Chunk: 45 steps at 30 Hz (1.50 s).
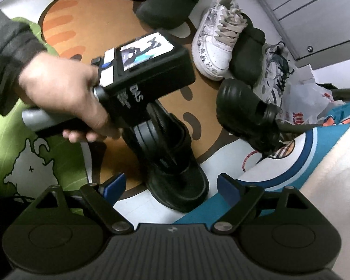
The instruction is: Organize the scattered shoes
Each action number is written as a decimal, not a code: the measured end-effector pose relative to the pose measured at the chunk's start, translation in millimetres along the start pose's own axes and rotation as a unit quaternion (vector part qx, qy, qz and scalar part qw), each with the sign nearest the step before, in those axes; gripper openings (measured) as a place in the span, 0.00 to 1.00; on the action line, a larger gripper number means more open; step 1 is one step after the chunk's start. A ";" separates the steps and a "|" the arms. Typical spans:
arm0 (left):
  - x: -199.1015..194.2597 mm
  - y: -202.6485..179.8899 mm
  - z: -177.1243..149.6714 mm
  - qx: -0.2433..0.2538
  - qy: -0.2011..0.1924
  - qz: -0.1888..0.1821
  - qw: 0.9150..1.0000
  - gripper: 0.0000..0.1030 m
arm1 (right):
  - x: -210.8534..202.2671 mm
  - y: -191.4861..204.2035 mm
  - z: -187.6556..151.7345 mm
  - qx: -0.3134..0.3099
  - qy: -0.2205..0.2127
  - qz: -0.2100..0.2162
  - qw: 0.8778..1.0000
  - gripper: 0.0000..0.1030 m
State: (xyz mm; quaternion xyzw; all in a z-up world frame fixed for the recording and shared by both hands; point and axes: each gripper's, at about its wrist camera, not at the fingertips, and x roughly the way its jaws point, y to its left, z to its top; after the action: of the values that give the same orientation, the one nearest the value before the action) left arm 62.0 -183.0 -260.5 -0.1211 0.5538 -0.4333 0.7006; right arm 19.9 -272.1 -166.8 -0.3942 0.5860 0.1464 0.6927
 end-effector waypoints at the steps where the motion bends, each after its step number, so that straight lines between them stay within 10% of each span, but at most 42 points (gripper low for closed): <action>1: -5.3 2.4 0.8 -0.004 -0.001 -0.003 1.000 0.15 | 0.1 0.8 -0.1 -0.001 0.001 0.000 1.000 0.86; 27: -117.7 42.7 -20.4 0.102 0.024 0.002 0.995 0.13 | 42.4 16.5 23.8 0.103 -0.034 0.064 0.992 0.86; 45: -150.6 78.5 -15.3 0.165 0.104 0.010 0.981 0.13 | 103.0 36.6 80.9 0.172 -0.147 0.215 0.950 0.86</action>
State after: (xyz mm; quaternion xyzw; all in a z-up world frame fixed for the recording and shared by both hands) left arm 84.0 -19.8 -215.9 0.0472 0.5460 -0.5220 0.6536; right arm 79.8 -217.1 -275.8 -0.1075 0.5651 0.2451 0.7804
